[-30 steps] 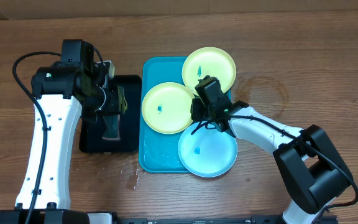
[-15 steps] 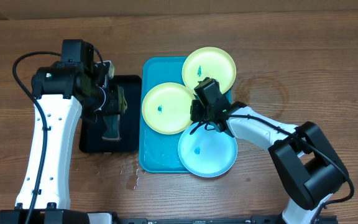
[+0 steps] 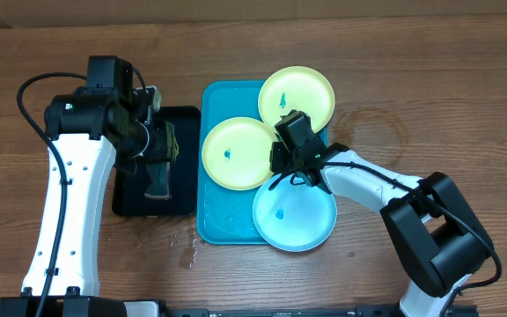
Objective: Clean dirty plates on tray and stack at the side
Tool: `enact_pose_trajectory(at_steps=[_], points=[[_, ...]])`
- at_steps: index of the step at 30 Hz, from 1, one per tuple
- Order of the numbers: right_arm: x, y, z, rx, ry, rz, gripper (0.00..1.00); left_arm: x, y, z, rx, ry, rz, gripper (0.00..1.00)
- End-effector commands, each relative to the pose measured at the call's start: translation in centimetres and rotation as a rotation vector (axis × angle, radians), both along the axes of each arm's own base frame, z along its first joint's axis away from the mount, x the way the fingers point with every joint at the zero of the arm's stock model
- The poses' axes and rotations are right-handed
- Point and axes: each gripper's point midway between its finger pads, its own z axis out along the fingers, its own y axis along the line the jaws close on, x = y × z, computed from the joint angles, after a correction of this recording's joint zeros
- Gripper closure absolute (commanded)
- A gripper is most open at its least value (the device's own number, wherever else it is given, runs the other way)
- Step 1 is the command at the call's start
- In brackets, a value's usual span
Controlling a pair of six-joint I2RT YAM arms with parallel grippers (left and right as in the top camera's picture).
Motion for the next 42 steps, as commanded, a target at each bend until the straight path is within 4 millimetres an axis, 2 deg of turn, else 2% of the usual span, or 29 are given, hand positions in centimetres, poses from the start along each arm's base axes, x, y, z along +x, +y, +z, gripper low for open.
enact_pose_trajectory(at_steps=[1,9,12,16,20,26,29,32,37,42], points=[[0.7,0.5,0.8,0.004,-0.023,0.003,0.89,-0.1,0.3,-0.3,0.005,0.015,0.029,0.41],[0.7,0.6,1.1,0.007,-0.024,0.004,0.89,-0.1,0.3,-0.3,0.005,0.014,0.029,0.41],[0.7,0.6,1.1,0.007,-0.023,0.004,0.95,-0.1,0.3,-0.3,0.005,0.014,0.029,0.41],[0.7,0.6,1.1,0.007,-0.023,0.004,0.96,-0.2,0.4,-0.5,0.008,0.021,0.03,0.41],[0.7,0.6,1.1,0.007,-0.023,0.004,0.96,-0.3,0.4,-1.9,0.008,0.036,0.037,0.39],[0.4,0.4,0.9,-0.002,-0.011,0.003,0.96,-1.0,1.5,-5.6,0.067,0.084,0.078,0.35],[0.4,0.4,0.9,-0.004,-0.007,0.003,0.96,-1.1,1.6,-6.8,0.072,0.086,0.079,0.35],[0.3,0.3,0.8,-0.005,-0.006,0.004,0.96,-0.6,1.7,-7.2,0.077,0.066,0.078,0.36],[0.3,0.3,0.8,-0.006,-0.005,0.003,0.96,0.5,2.7,-7.6,0.13,0.016,0.09,0.47],[0.3,0.2,0.8,-0.011,-0.004,0.002,0.96,1.0,2.7,-7.8,0.126,-0.004,0.098,0.49]])
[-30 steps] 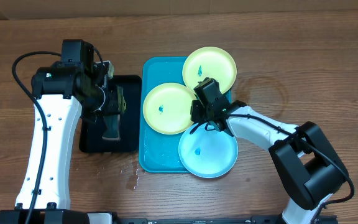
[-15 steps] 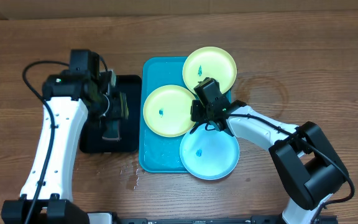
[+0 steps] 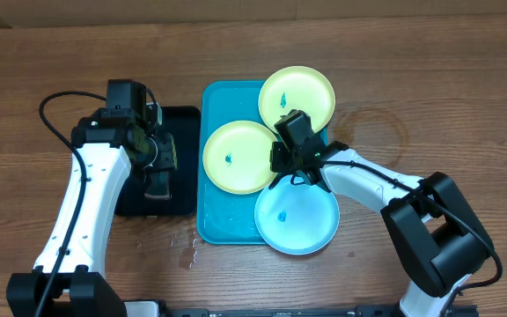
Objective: Clean dirty plates on tray and stack at the side
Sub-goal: 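Lower the left gripper and grasp the green scrub sponge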
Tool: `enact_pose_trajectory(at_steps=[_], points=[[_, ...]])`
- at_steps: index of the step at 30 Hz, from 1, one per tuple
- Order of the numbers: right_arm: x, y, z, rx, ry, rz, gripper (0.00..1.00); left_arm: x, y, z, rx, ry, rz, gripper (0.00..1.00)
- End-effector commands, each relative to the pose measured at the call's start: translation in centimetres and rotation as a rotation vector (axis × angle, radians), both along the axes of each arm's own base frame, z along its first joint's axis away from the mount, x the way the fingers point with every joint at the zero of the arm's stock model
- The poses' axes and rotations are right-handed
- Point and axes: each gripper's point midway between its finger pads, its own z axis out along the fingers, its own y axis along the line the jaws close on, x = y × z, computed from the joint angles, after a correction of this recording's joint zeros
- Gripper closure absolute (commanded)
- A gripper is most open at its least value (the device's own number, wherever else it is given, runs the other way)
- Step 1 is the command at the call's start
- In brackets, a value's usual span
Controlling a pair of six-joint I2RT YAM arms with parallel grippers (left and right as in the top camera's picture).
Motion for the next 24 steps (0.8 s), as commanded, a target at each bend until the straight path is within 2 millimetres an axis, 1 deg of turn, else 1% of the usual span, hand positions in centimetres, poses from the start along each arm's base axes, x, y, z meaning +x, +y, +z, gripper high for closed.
enact_pose_trajectory(at_steps=[1,5,6,10,13,15,19,21,24], points=[[0.5,0.3,0.7,-0.001,-0.019,0.001,0.96,-0.1,0.6,-0.5,0.021,0.006,0.022,0.49],[0.5,0.3,0.7,-0.003,-0.02,0.004,0.96,0.2,0.6,-0.4,0.022,-0.005,0.022,0.45],[0.5,0.3,0.7,-0.003,-0.02,0.004,0.96,0.3,0.7,-0.4,0.026,-0.009,0.023,0.46],[0.5,0.3,0.7,-0.003,-0.02,0.004,0.96,0.9,1.5,-0.3,0.065,-0.034,0.063,0.44],[0.4,0.2,0.6,-0.005,-0.017,0.004,0.96,1.1,1.8,-0.3,0.082,-0.04,0.068,0.4],[0.3,0.1,0.6,-0.009,-0.012,0.004,0.96,1.3,2.0,-0.6,0.088,-0.035,0.069,0.4],[0.3,-0.1,0.4,-0.02,-0.011,-0.002,0.96,1.4,2.5,-2.2,0.121,0.012,0.075,0.41],[0.3,-0.3,0.3,-0.028,-0.013,-0.007,0.96,1.4,2.9,-3.5,0.14,0.048,0.077,0.45],[0.4,-0.5,0.3,-0.038,-0.019,-0.013,0.96,1.3,2.9,-5.7,0.148,0.113,0.071,0.55]])
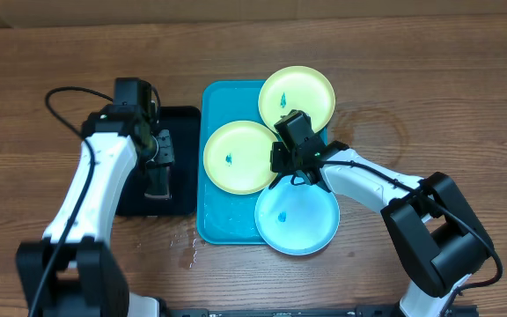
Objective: Clean dirty plates on tray and stack at the side
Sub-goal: 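Lower the left gripper and grasp the green scrub sponge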
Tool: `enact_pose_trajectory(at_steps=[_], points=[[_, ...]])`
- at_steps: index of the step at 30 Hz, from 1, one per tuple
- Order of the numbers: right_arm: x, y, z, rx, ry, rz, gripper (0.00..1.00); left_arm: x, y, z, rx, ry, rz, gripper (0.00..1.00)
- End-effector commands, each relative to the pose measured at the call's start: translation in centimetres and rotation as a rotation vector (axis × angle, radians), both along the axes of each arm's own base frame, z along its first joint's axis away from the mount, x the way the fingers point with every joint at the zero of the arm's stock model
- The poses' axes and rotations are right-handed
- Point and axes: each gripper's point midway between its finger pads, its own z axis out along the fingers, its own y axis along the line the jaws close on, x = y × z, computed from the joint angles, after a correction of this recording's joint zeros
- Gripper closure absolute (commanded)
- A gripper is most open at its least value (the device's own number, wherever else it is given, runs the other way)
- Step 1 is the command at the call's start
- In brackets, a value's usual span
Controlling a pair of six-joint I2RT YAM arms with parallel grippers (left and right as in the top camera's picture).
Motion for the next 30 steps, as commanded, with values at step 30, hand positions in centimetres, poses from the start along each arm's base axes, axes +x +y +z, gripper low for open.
enact_pose_trajectory(at_steps=[30], points=[[0.3,-0.4,0.3,-0.032,-0.02,-0.01,0.96,-1.4,0.2,-6.7,-0.05,0.209,-0.014,0.61]])
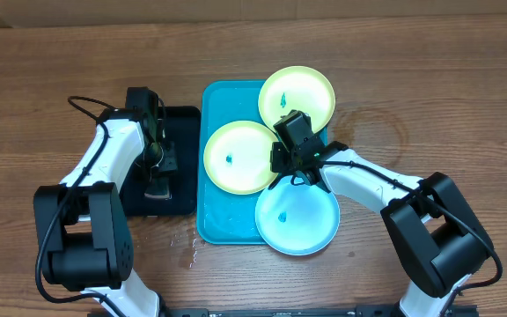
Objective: Clean dirty plates on tray and stack at the side
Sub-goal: 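Lower the left gripper and grasp the green scrub sponge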
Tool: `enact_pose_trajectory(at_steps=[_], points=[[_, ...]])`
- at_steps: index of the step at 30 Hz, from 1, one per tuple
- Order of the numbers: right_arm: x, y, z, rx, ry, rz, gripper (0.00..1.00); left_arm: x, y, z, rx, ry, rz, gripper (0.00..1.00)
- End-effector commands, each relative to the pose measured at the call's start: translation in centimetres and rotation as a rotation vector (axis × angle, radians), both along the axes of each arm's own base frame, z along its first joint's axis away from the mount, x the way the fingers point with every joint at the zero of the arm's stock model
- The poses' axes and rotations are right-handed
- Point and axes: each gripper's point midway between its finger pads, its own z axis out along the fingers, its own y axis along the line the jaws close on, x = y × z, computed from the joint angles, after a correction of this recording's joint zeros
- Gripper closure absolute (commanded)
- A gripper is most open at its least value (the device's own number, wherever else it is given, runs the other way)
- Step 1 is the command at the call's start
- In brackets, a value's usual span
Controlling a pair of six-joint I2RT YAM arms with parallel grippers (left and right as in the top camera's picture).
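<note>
A teal tray [211, 224] carries three plates, each with a small blue smear: a yellow-green one [299, 88] at the back, a second yellow-green one [236, 157] in the middle and a light blue one [297, 218] at the front. My right gripper [277, 164] sits at the right rim of the middle plate, where the three plates meet, and looks shut on that rim. My left gripper [159, 169] is down inside the black tray [183, 123] to the left. Its fingers and anything between them are too dark to make out.
Small wet spots [187, 248] lie on the wooden table [429, 79] just in front of the two trays. The right arm stretches across the table to the front right.
The left arm has folded in further and its gripper sits a little lower in the black tray. The right gripper and the three plates have not moved.
The left gripper first hung over the black tray with something greenish at its fingers, the arm reaching from the left. Moment by moment the arm drew in over the same tray. The right gripper stayed at the middle plate's rim throughout, and that plate shifted slightly right.
</note>
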Motion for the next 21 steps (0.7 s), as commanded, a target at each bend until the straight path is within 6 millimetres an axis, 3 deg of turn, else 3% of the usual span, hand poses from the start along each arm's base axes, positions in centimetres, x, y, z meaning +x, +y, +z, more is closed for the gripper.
enact_pose_trajectory(at_steps=[1,15,21], points=[[0.3,-0.3,0.3,-0.021,-0.015,-0.007,0.96,-0.5,-0.2,-0.5,-0.021,0.026,-0.007,0.64],[0.3,-0.3,0.3,-0.021,-0.015,-0.007,0.96,-1.1,-0.1,-0.6,-0.019,0.049,-0.006,0.65],[0.4,-0.3,0.3,-0.021,-0.015,-0.007,0.96,-1.7,-0.1,-1.9,-0.015,0.051,-0.008,0.64]])
